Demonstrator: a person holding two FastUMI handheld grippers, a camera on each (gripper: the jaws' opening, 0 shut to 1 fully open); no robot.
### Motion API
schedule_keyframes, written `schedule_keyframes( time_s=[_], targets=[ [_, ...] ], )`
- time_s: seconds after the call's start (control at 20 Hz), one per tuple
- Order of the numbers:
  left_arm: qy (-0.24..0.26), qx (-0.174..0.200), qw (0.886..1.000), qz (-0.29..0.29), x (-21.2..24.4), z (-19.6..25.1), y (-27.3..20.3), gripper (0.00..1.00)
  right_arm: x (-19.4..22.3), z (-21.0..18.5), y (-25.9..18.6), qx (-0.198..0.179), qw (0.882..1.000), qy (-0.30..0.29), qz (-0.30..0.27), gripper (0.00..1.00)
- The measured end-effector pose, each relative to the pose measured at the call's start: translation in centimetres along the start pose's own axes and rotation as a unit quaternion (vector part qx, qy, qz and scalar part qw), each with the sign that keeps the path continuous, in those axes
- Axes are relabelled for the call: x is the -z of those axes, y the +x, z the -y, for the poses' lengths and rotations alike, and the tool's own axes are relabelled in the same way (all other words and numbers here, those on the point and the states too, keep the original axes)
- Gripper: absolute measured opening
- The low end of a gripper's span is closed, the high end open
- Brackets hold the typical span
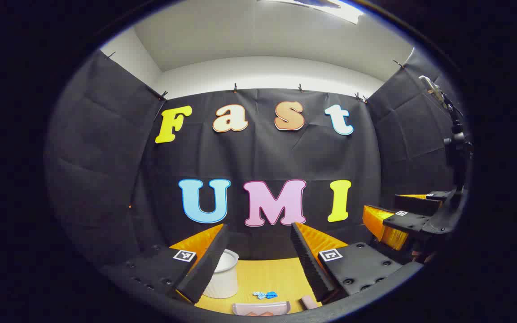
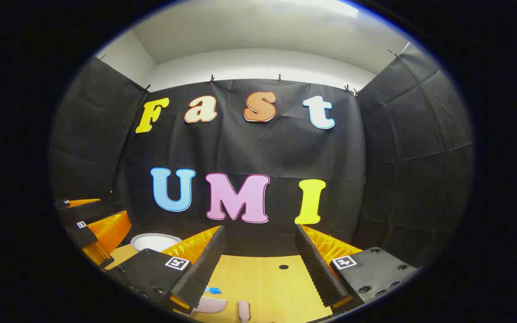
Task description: Pick up the small broom and dustpan from the desktop, sweep the trash into the dustpan with the broom, and then empty the trash into the garbage bin.
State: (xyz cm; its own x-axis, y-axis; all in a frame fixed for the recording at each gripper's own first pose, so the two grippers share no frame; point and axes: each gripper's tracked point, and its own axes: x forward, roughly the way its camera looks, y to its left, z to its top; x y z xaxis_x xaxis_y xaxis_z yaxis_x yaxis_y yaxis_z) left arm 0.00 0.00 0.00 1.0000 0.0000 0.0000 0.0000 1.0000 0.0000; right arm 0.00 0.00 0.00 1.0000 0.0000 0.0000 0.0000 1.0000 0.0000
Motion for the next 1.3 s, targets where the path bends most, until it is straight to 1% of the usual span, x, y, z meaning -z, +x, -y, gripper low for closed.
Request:
schedule_keyframes(
  time_s=[0.1,0.15,0.2,0.25,0.3,0.35,0.4,0.45,0.5,0.55,0.6,0.65,0.8,0.85,0.95,1.0,1.05,1.2,1.25,1.3],
  targets=[
    [-0.021,0.021,0.999,0.012,-0.4,0.8,0.0,0.82,-0.1,0.2,-0.1,0.003,1.0,0.004,0.001,0.96],
    [-0.034,0.03,0.999,0.019,-0.8,1.0,-0.2,0.8,-0.1,0.6,-0.2,0.006,1.0,0.004,0.001,0.99],
    [-0.042,0.035,0.998,0.026,-1.0,1.0,-0.2,0.82,-0.2,0.9,-0.1,0.01,1.0,0.005,0.004,0.99],
    [-0.043,0.037,0.998,0.031,-1.4,0.9,-0.2,0.82,-0.5,1.2,-0.1,0.013,1.0,0.007,0.008,1.0],
    [-0.043,0.038,0.998,0.039,-1.5,0.8,-0.3,0.82,-0.5,1.5,-0.2,0.017,1.0,0.01,0.011,0.96],
    [-0.047,0.043,0.997,0.048,-1.8,0.9,-0.4,0.82,-0.6,1.6,-0.2,0.019,1.0,0.012,0.012,0.96],
    [-0.053,0.049,0.996,0.054,-2.0,1.1,-0.5,0.82,-0.6,1.6,-0.2,0.019,1.0,0.014,0.014,0.99],
    [-0.058,0.05,0.995,0.057,-2.1,1.1,-0.5,0.82,-0.8,1.6,0.0,0.018,1.0,0.014,0.014,0.99],
    [-0.062,0.051,0.995,0.059,-2.1,1.1,-0.5,0.84,-0.8,1.6,-0.2,0.017,1.0,0.015,0.018,0.99],
    [-0.065,0.052,0.995,0.058,-2.2,1.0,-0.5,0.84,-1.1,1.5,-0.3,0.015,1.0,0.014,0.02,0.96],
    [-0.065,0.05,0.995,0.057,-2.1,1.0,-0.3,0.82,-1.3,1.5,-0.2,0.014,1.0,0.012,0.024,0.96],
    [-0.065,0.047,0.995,0.055,-2.2,0.8,-0.2,0.82,-1.5,1.4,-0.3,0.012,1.0,0.009,0.026,0.99],
    [-0.058,0.038,0.997,0.044,-1.8,0.5,0.2,0.82,-1.7,0.9,-0.2,0.007,1.0,0.001,0.03,0.99],
    [-0.056,0.034,0.997,0.041,-1.7,0.3,0.2,0.82,-1.7,0.6,-0.3,0.003,1.0,-0.001,0.029,1.0],
    [-0.054,0.026,0.998,0.034,-1.4,-0.1,0.3,0.82,-1.7,0.2,-0.1,-0.002,1.0,-0.006,0.028,0.96],
    [-0.053,0.024,0.998,0.031,-1.2,-0.1,0.4,0.82,-1.8,0.1,-0.1,-0.004,1.0,-0.009,0.029,0.96],
    [-0.05,0.021,0.998,0.027,-1.1,-0.3,0.5,0.82,-1.7,-0.1,0.0,-0.006,1.0,-0.01,0.029,0.99],
    [-0.046,0.016,0.999,0.018,-0.6,-0.6,0.7,0.82,-1.4,-0.5,0.2,-0.009,1.0,-0.011,0.026,0.99],
    [-0.047,0.016,0.999,0.017,-0.6,-0.8,0.7,0.84,-1.3,-0.6,0.2,-0.01,1.0,-0.012,0.024,0.99],
    [-0.048,0.015,0.999,0.016,-0.4,-0.9,0.7,0.84,-1.3,-0.7,0.4,-0.011,1.0,-0.014,0.023,0.96]
  ],
)
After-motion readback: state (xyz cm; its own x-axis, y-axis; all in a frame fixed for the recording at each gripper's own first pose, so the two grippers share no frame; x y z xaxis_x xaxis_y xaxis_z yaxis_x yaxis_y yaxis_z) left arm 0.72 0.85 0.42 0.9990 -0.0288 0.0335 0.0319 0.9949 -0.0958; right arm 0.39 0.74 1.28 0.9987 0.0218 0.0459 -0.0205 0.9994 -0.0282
